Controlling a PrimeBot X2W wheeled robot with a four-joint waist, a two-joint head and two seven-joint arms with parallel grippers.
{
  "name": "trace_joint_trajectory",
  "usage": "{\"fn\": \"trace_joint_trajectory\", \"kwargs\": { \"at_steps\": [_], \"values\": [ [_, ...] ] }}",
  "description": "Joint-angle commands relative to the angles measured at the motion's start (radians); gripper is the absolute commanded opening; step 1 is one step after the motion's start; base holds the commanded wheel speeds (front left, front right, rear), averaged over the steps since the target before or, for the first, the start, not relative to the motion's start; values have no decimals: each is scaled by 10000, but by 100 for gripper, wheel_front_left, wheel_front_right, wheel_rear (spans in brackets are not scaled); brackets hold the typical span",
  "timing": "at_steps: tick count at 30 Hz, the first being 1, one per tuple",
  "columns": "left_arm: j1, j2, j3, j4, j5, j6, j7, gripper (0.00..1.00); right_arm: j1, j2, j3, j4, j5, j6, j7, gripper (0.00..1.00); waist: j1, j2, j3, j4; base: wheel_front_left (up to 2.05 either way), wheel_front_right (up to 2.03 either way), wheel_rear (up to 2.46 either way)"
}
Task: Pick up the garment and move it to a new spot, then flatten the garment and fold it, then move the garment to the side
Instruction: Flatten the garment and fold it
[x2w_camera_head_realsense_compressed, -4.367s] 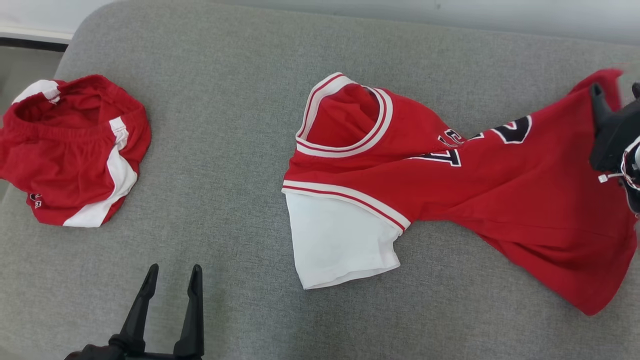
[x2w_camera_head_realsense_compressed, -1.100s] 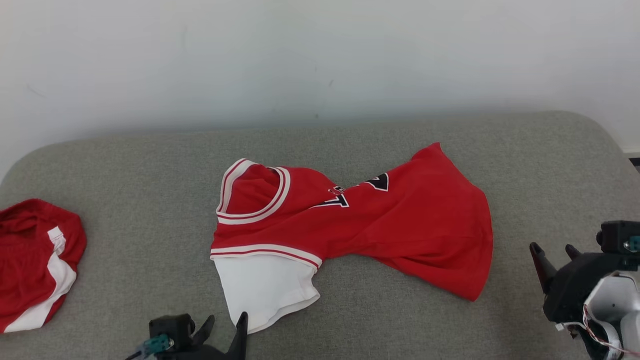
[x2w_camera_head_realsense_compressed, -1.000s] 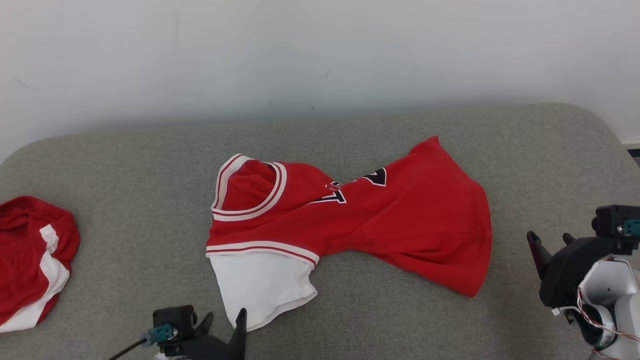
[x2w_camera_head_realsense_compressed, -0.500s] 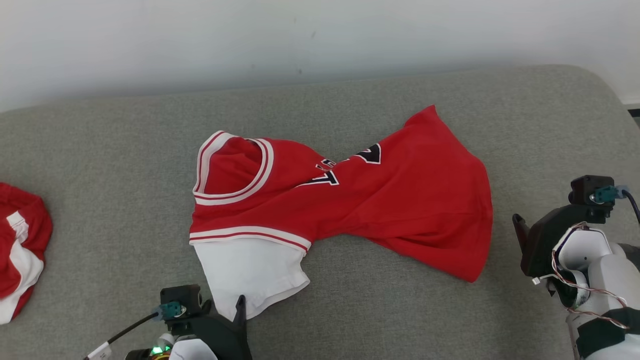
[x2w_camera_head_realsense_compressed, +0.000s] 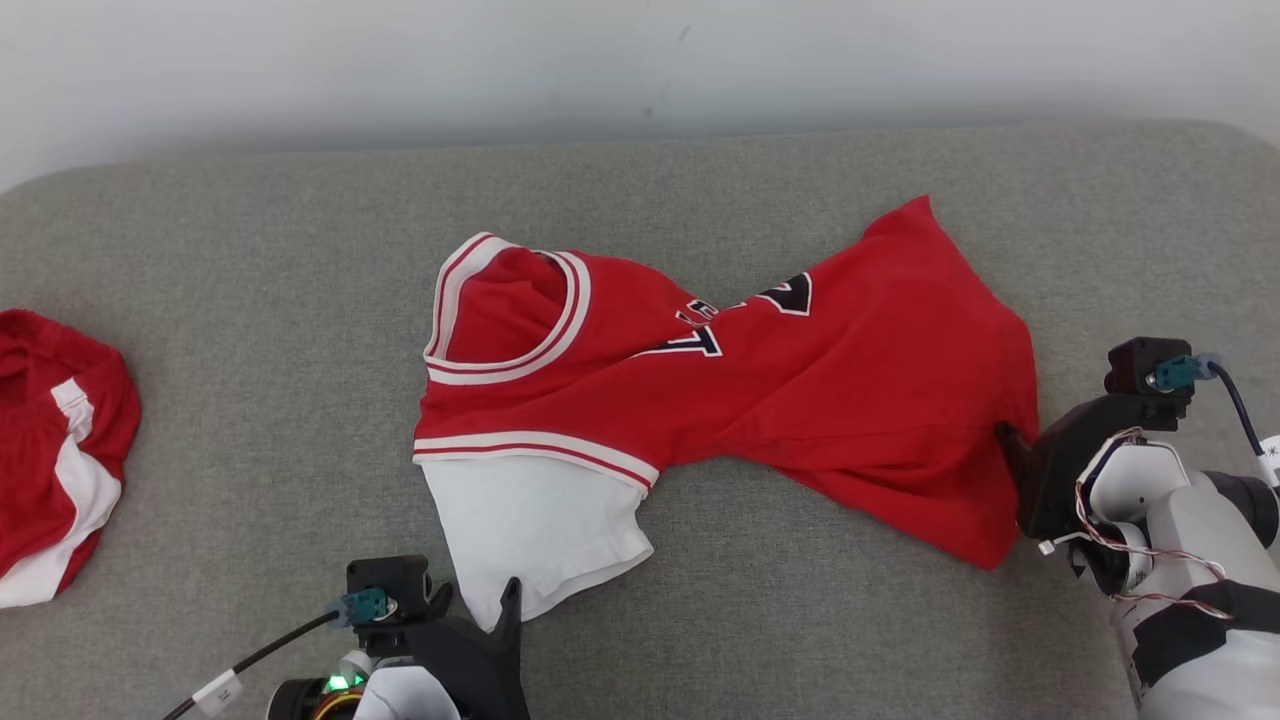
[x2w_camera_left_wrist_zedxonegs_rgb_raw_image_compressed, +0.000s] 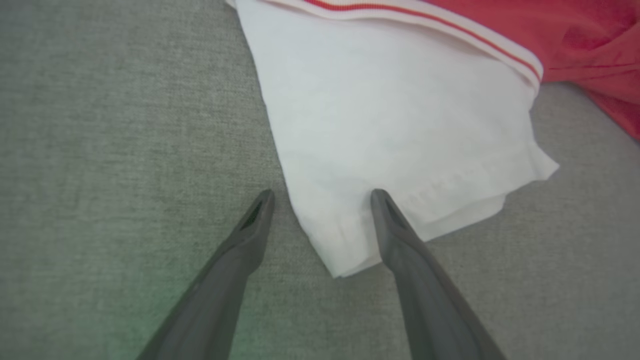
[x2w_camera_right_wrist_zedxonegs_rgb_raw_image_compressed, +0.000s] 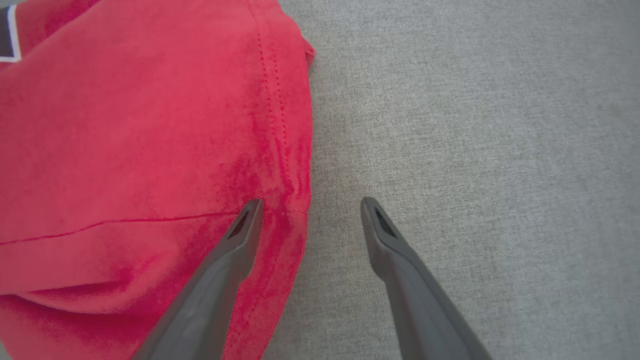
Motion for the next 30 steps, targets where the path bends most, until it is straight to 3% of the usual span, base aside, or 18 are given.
{"fn": "trace_joint_trajectory", "kwargs": {
  "at_steps": [1,14,15,16,17,18,19,30],
  "values": [
    [205,13,-121,161,21,11,263,100,-206,-90,60,177,47,10,-126,100,0,-1,138,84,0,0,0],
    [400,189,-208,-32,-140,135,656,100,-639,-268,389,1616,166,10,-111,100,0,-1,325,346,0,0,0],
    [410,184,-212,-40,-174,119,678,97,-664,-264,437,1681,225,10,-90,71,0,-1,335,349,0,0,0],
    [410,183,-220,-39,-188,111,688,65,-681,-272,484,1727,267,10,-94,47,0,-1,343,347,0,0,0],
    [393,174,-242,-27,-197,100,696,47,-682,-294,527,1770,311,10,-115,33,0,-1,347,347,0,0,0],
    [370,151,-286,4,-236,43,767,25,-687,-318,579,1800,329,10,-125,12,0,-1,350,347,0,0,0],
    [351,128,-316,40,-263,9,823,0,-700,-332,626,1825,378,10,-153,0,0,-1,350,344,0,0,0],
    [88,-46,-74,84,-615,-147,342,0,-921,-460,1067,1499,1128,10,-768,0,0,-1,94,270,0,0,0]
  ]
}}
